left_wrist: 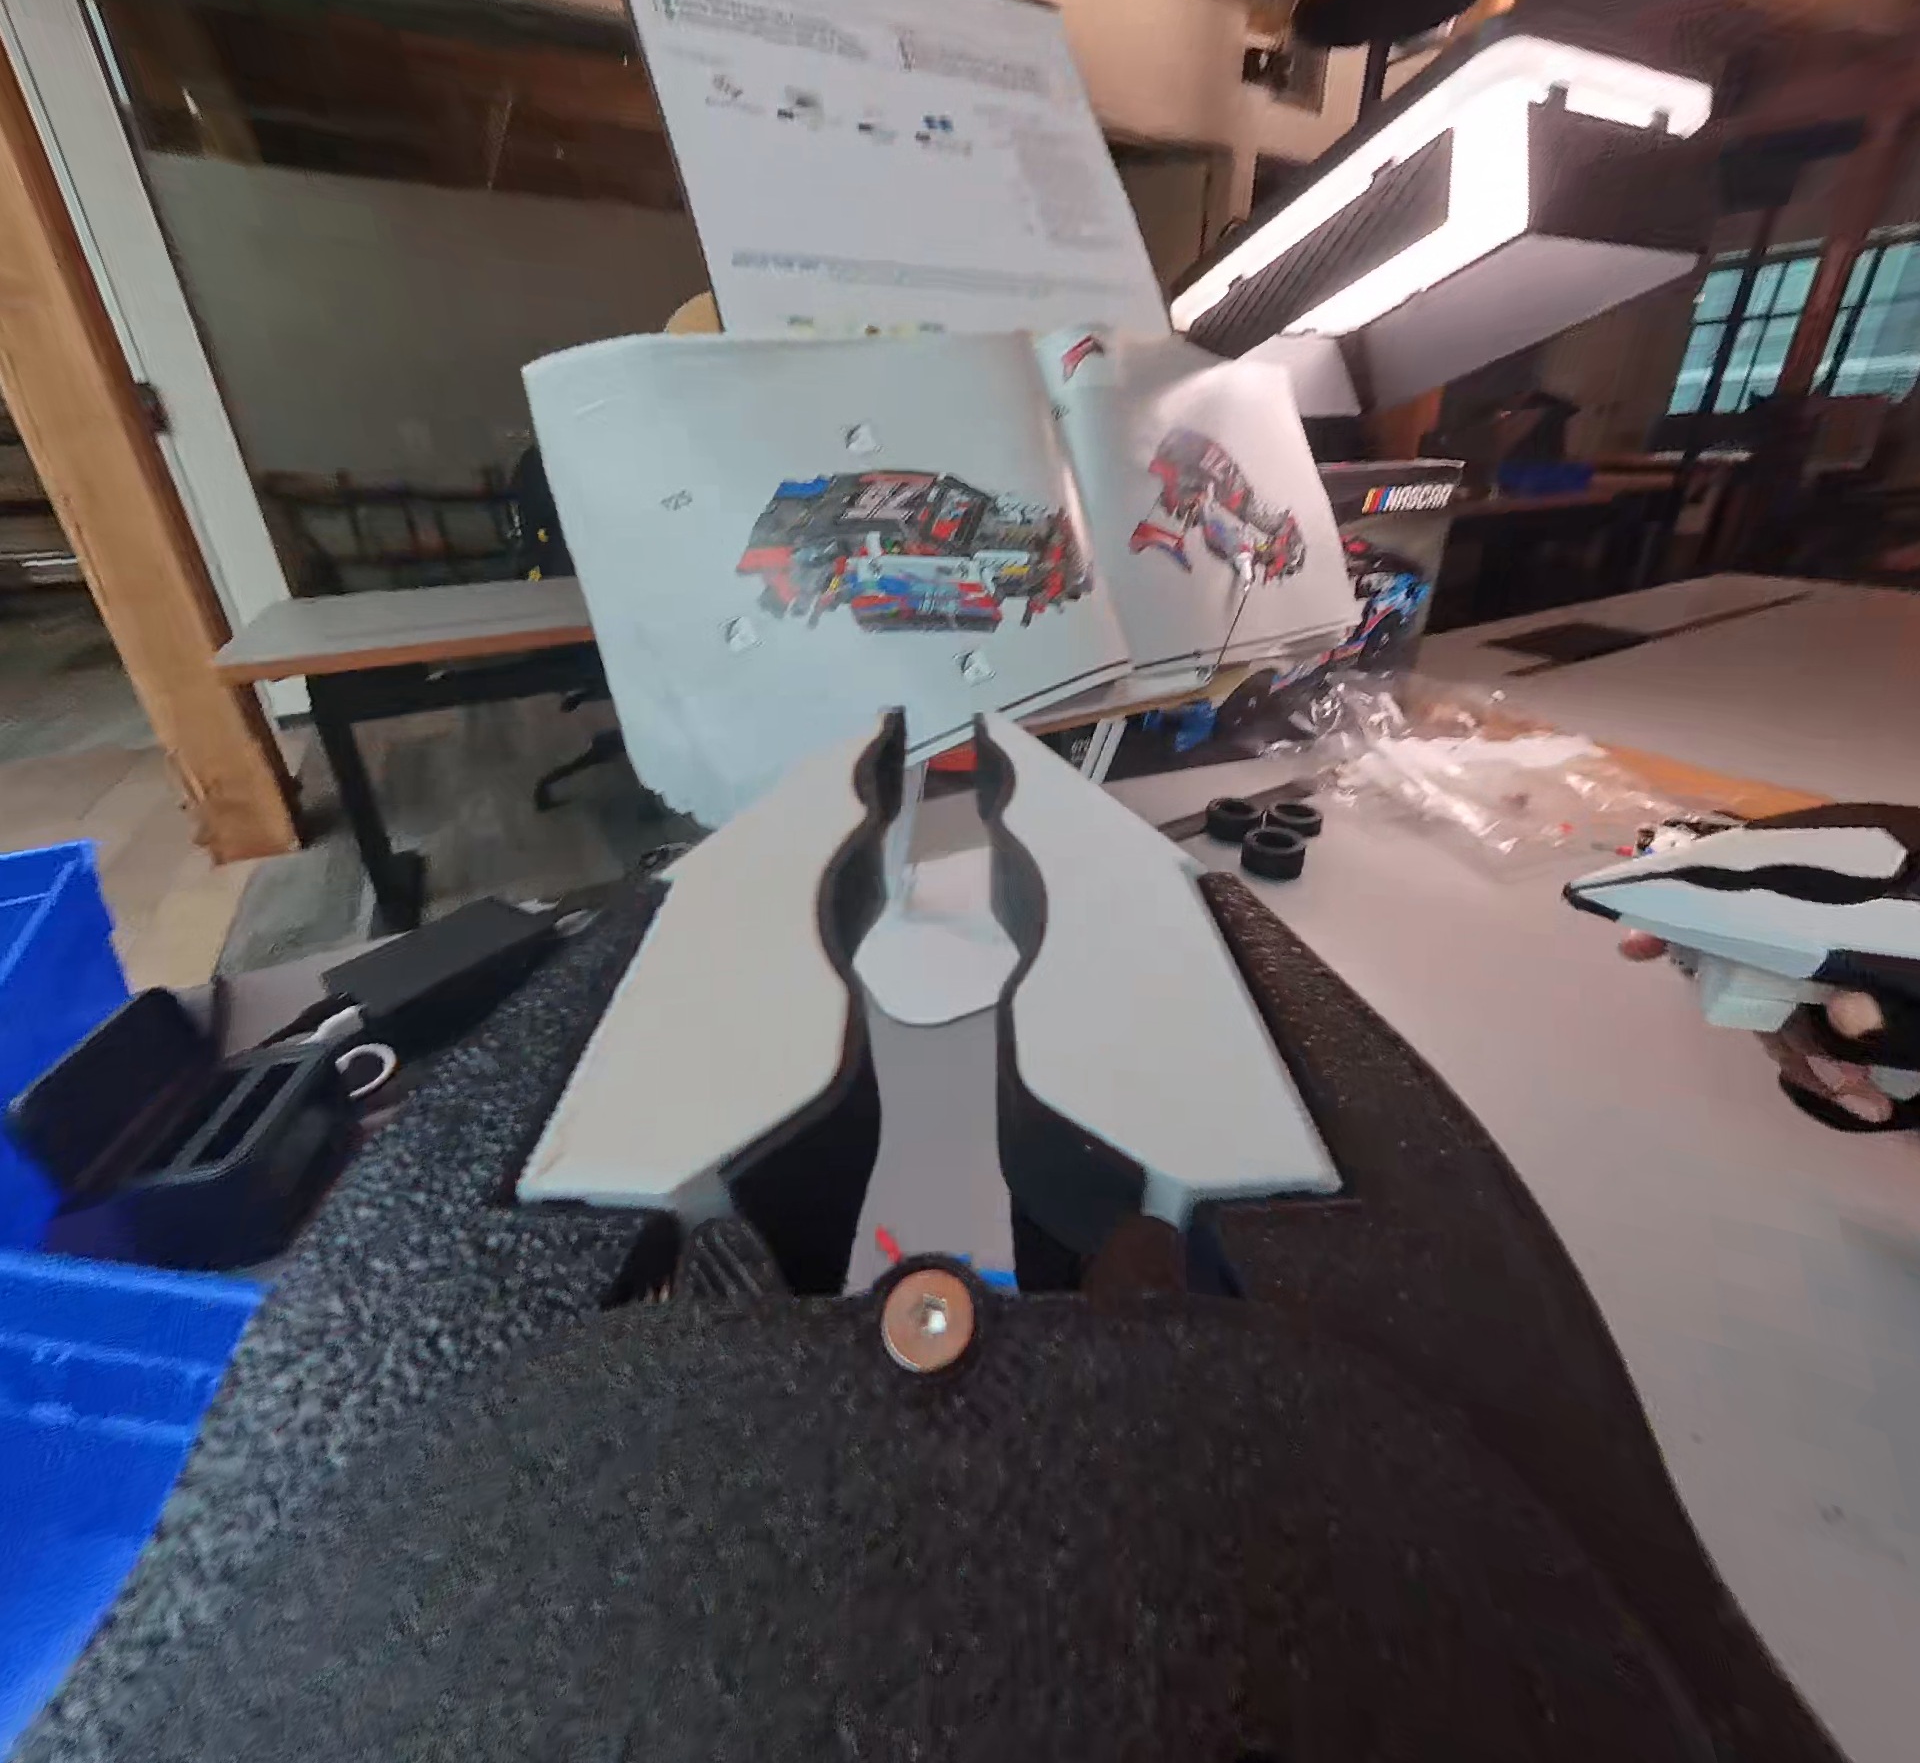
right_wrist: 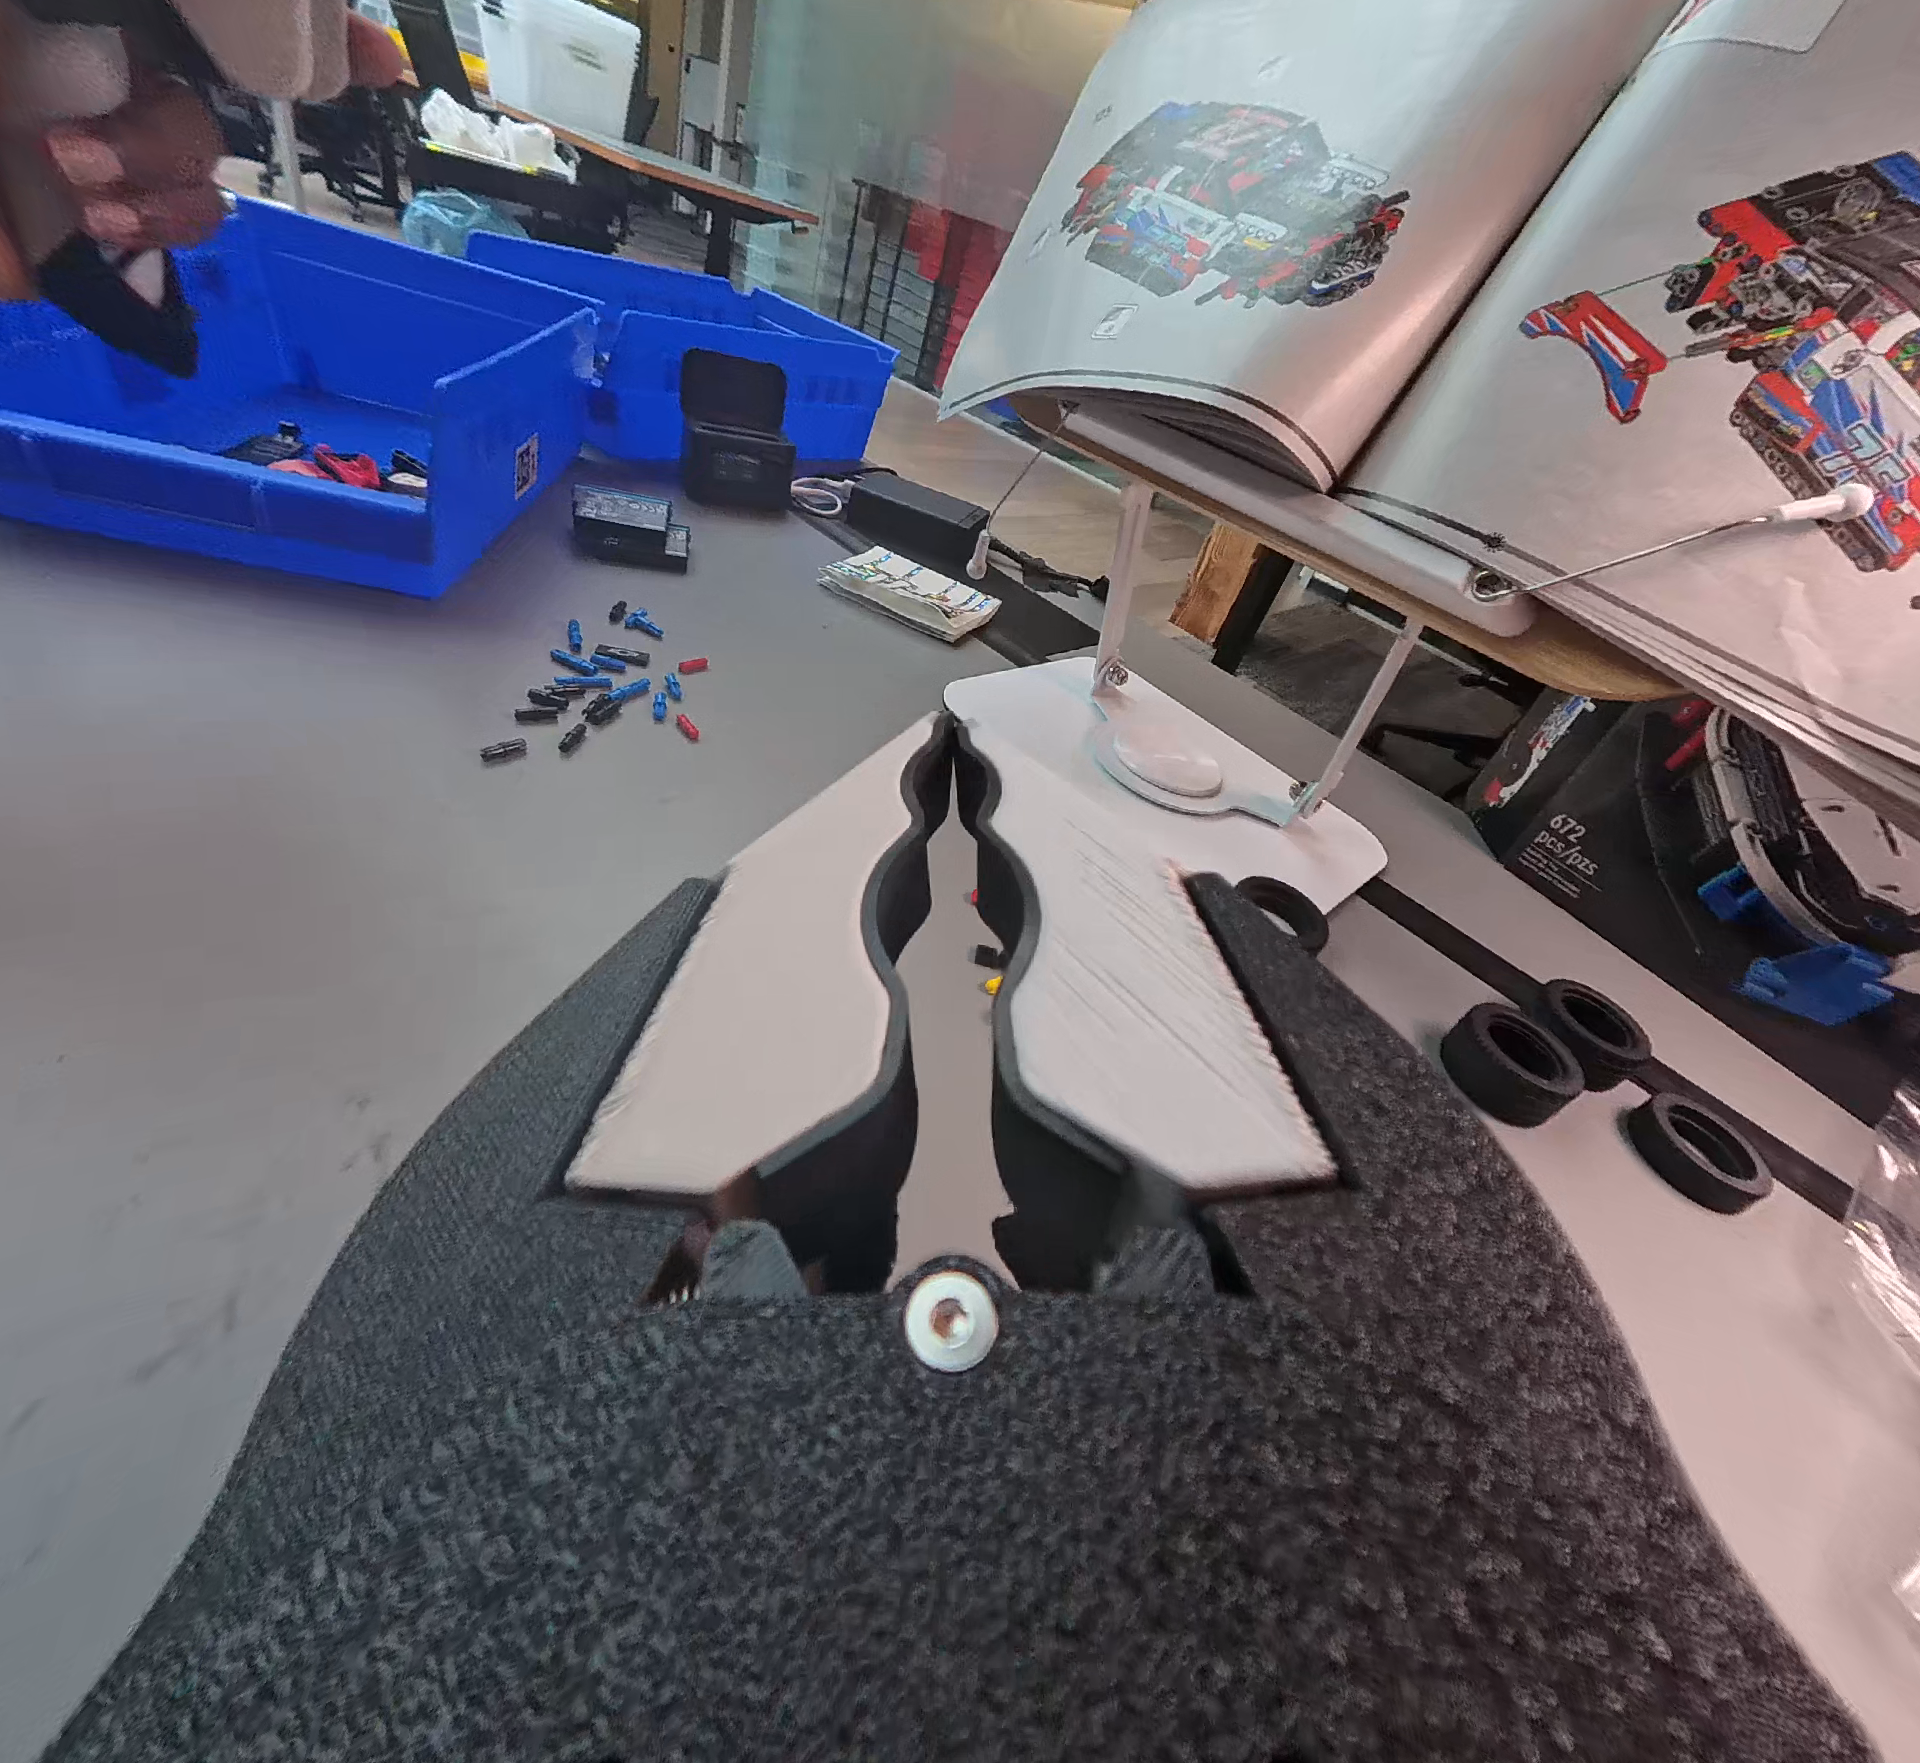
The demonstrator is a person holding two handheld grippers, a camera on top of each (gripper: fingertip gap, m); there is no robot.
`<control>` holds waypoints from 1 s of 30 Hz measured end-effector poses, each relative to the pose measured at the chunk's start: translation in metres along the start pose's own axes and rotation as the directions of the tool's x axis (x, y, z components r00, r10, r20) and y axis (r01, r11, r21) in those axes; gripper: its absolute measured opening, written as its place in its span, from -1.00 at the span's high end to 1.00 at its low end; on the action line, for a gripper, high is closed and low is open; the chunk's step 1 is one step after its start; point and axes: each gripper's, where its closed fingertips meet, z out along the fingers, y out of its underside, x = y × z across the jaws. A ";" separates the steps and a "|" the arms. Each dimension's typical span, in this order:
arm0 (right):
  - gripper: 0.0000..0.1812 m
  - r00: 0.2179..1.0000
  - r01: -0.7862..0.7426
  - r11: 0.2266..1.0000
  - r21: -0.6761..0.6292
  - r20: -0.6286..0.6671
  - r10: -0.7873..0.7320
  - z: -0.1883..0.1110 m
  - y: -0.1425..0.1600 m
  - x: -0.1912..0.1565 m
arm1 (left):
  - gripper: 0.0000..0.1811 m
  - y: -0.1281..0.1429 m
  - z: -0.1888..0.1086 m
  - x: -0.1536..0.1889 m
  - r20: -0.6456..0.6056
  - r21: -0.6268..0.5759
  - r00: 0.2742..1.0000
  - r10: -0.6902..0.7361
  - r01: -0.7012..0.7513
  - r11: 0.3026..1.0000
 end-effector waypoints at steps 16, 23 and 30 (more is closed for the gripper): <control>0.52 0.990 0.013 0.999 -0.034 -0.141 -0.018 0.113 -0.064 0.085 | 0.92 0.043 0.140 -0.005 0.057 0.052 0.998 -0.027 0.024 0.998; -0.07 0.954 0.062 0.996 -0.058 -0.291 -0.076 0.182 -0.065 0.113 | 0.73 0.058 0.129 -0.021 0.081 0.042 0.992 -0.092 0.089 0.995; 0.28 0.863 0.190 0.979 -0.069 -0.463 -0.201 0.208 -0.063 0.127 | 0.68 0.070 0.128 -0.013 0.050 0.000 0.993 -0.107 0.107 0.994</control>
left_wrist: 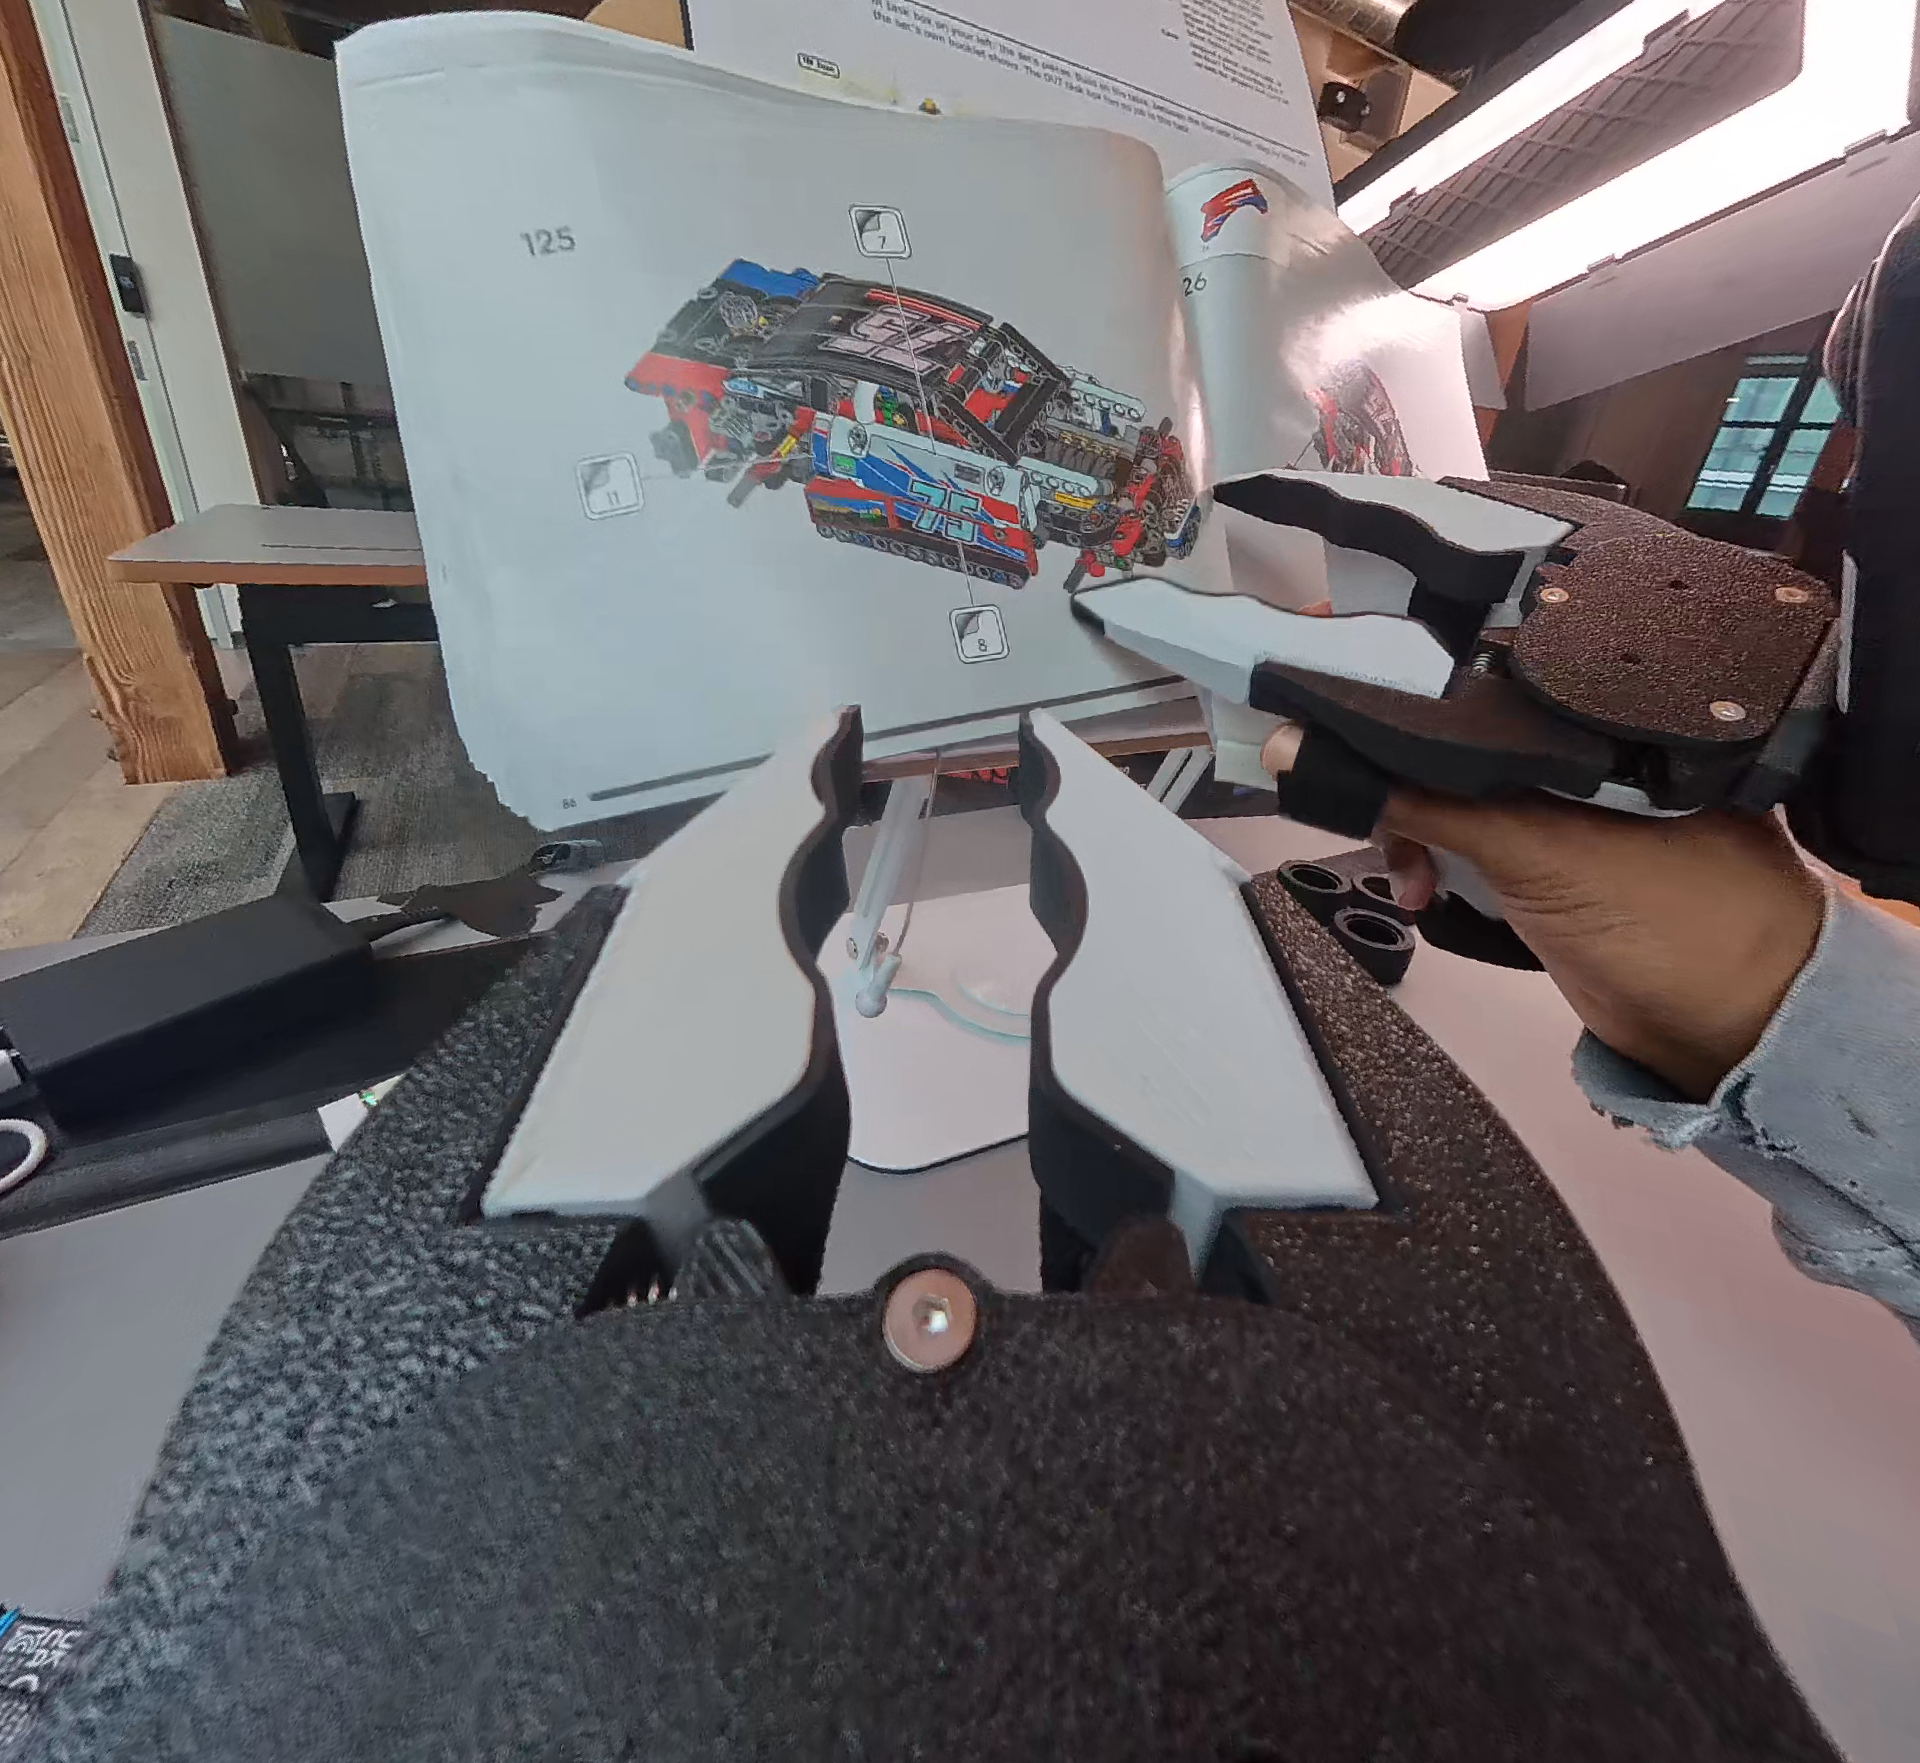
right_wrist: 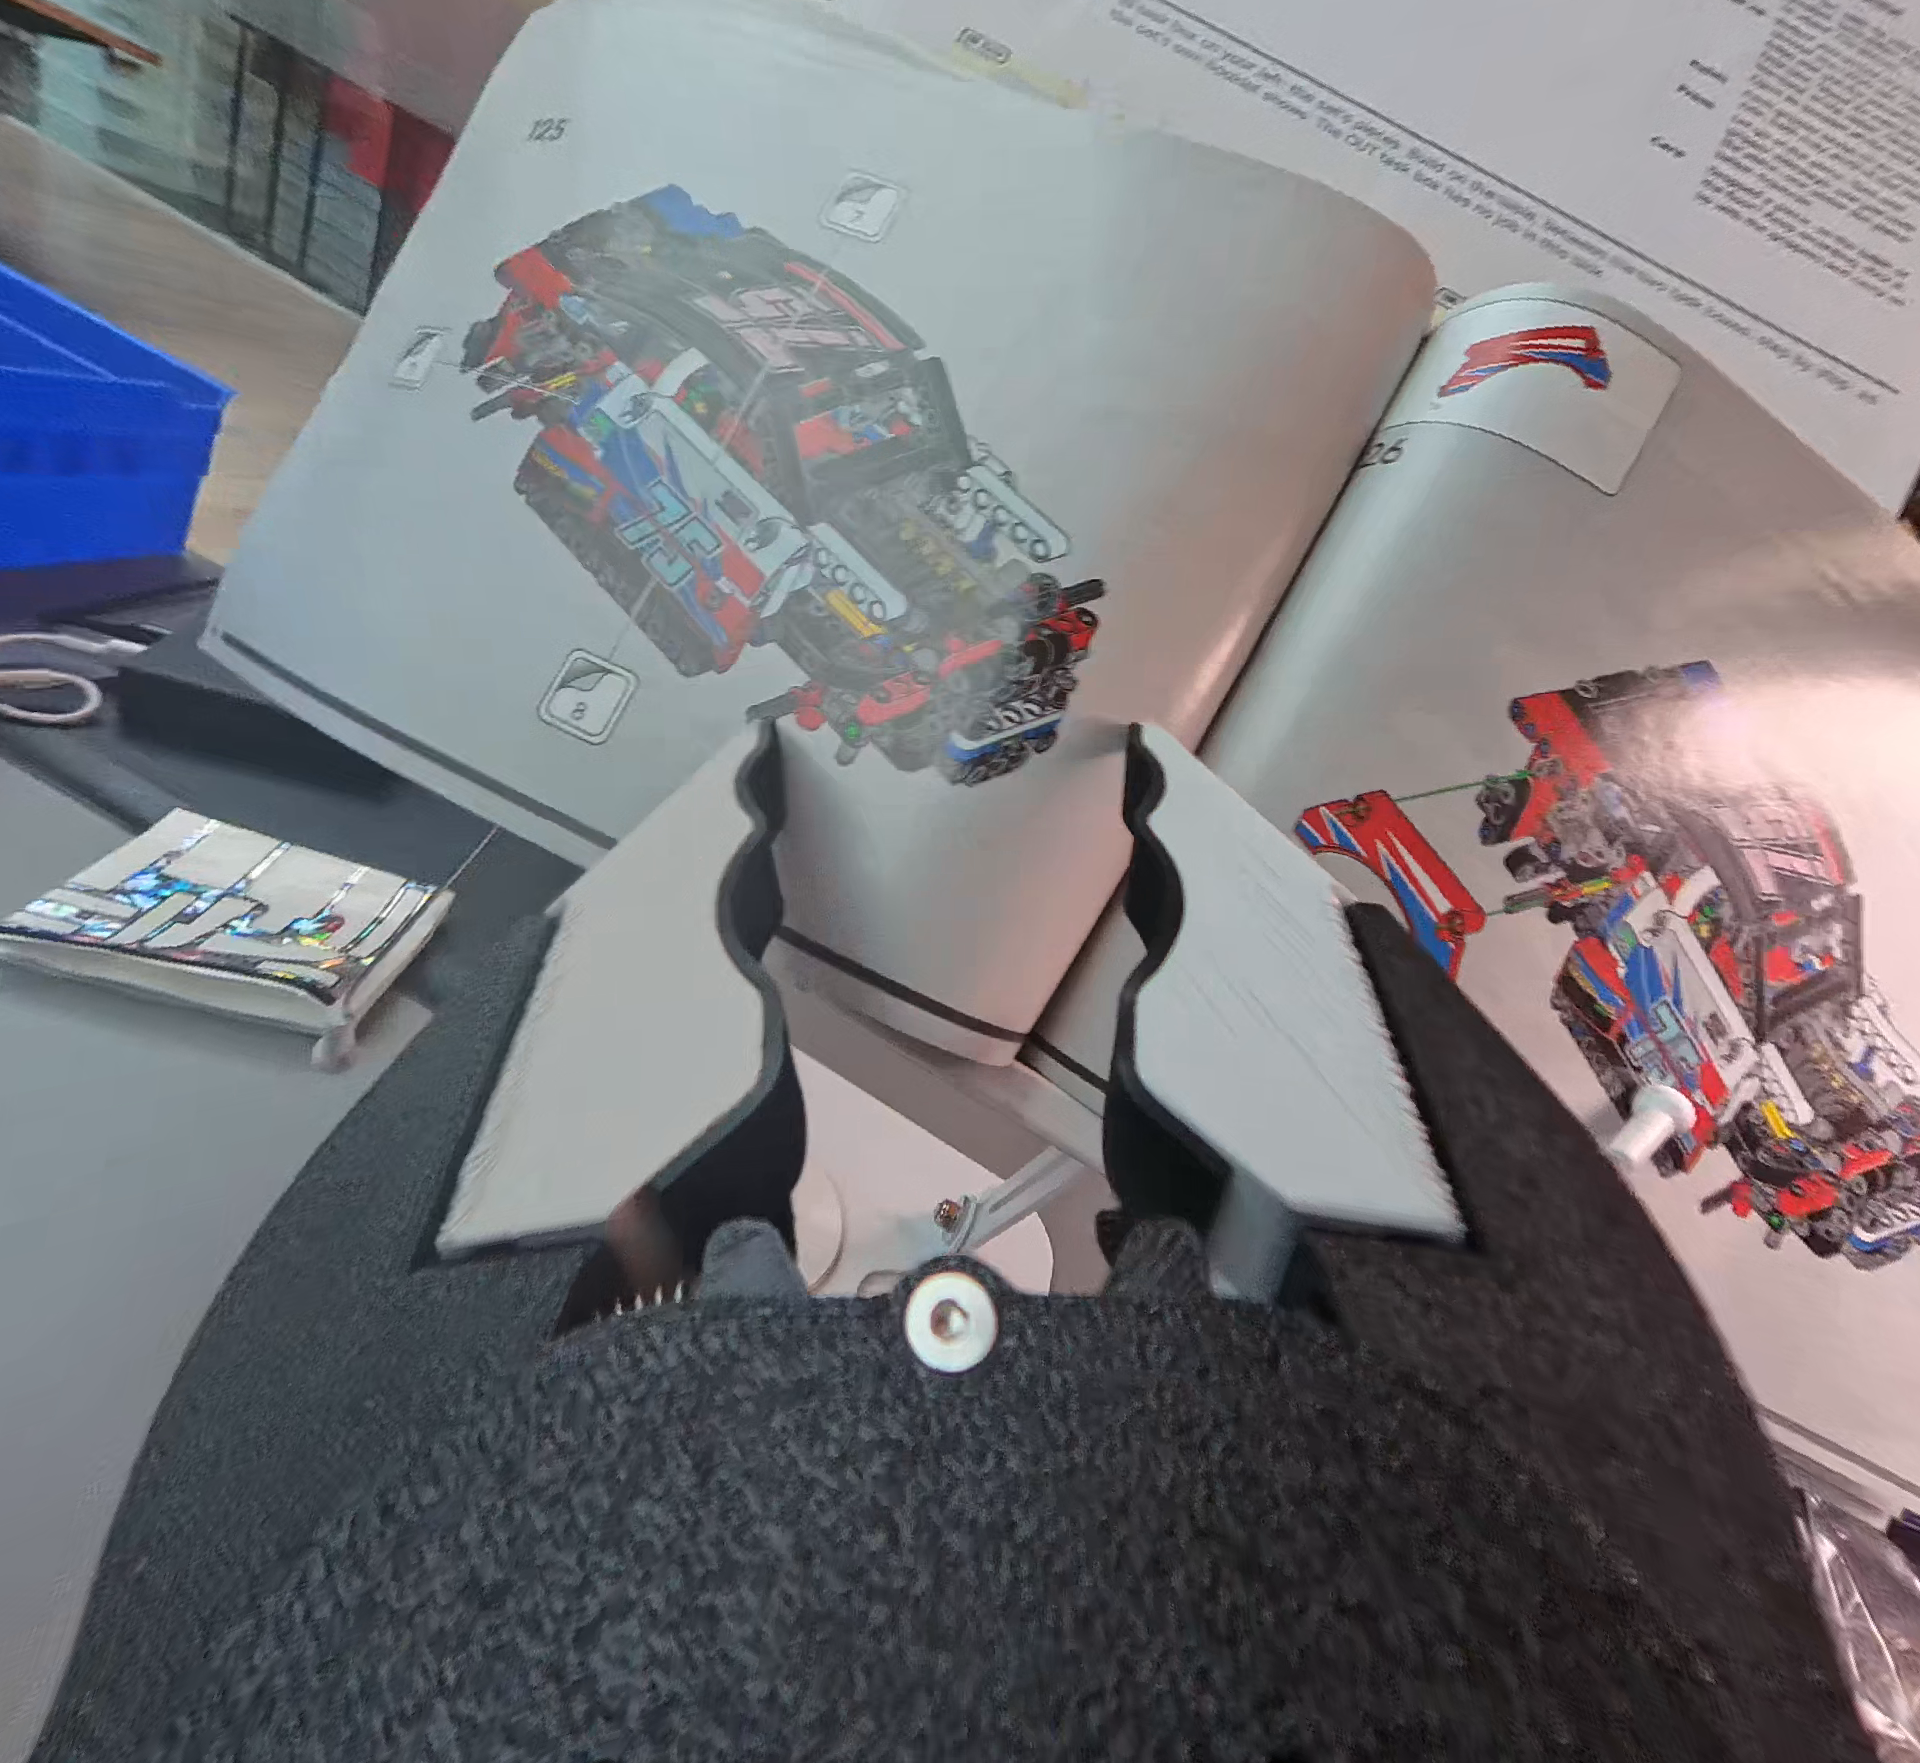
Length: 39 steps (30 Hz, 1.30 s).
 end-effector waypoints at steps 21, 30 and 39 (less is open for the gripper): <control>0.75 0.970 -0.241 0.970 -0.037 0.015 0.242 -0.055 0.054 0.090 | -0.28 0.010 0.098 -0.015 0.163 -0.144 0.986 0.038 -0.015 0.990; 0.74 0.956 -0.293 0.956 -0.001 0.015 0.293 -0.063 0.056 0.113 | 0.96 -0.002 0.105 0.017 0.150 -0.107 0.981 0.120 -0.104 0.989; 0.70 0.943 -0.332 0.943 -0.013 0.007 0.332 -0.062 0.060 0.120 | -0.43 -0.008 0.120 -0.009 0.245 -0.201 0.963 0.110 -0.061 0.978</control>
